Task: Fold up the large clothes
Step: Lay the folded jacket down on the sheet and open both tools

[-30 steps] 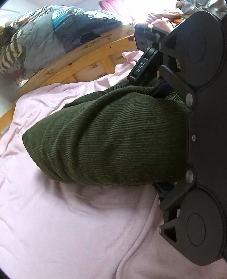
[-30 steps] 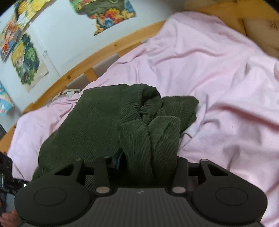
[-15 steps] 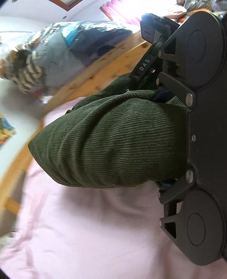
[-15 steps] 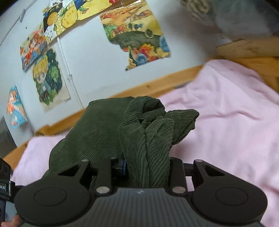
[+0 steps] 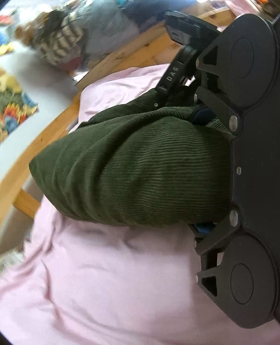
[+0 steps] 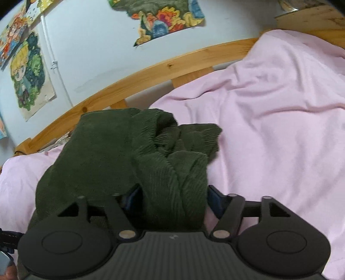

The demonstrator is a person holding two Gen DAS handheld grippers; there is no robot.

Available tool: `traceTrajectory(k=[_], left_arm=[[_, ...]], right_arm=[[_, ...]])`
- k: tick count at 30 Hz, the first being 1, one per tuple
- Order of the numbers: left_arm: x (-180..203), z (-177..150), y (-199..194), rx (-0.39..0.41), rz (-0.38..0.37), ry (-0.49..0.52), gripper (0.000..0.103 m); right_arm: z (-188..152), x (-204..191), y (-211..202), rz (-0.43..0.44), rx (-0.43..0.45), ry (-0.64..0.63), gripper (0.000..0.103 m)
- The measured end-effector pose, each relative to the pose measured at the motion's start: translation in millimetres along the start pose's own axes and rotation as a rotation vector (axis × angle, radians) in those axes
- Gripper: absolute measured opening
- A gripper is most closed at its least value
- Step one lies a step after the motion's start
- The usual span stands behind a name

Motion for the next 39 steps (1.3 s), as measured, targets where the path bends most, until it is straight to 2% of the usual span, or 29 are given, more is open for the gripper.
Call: traceTrajectory(k=[6, 10, 15, 18, 25, 33, 36, 39], left_arm=[[3, 2, -1, -0.030, 0.016, -0.013, 0.091], [5, 1, -5, -0.046, 0.053, -0.012, 0.096], [15, 2, -15, -0.033, 0.141, 0.019, 0.100], [30, 1, -28, 0.010, 0.216, 0.094, 0.101], [68, -9, -72, 0.114, 0.289, 0.206, 0.102], [103, -53, -135, 0.181, 0.336, 0.258, 0.102], [111, -68, -156, 0.187, 0.368, 0.271, 0.102], [114, -81, -178, 0.226, 0.395, 0.252, 0.102]], right_arm=[[0, -4, -13, -0.050, 0.016, -0.045, 0.095], [1, -10, -32, -0.085, 0.027, -0.091, 0.102], [-3, -21, -65, -0.135, 0.047, -0.128, 0.103], [-8, -32, -94, -0.143, 0.081, -0.156, 0.103], [-18, -64, -163, -0.143, 0.179, -0.213, 0.103], [-47, -94, -226, -0.108, 0.228, -0.240, 0.103], [-59, -99, -244, -0.114, 0.251, -0.259, 0.103], [-67, -101, -257, -0.128, 0.270, -0.285, 0.103]])
Point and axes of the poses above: each gripper's, at about its wrist camera, not at the fingertips, and y roughly the way its jaws point, x to its right, z to its top, the point moved 6 cm from there along y, roughly the way its jaws point, and after that the axes turned 1 degree about x, right-handed, at the moved point
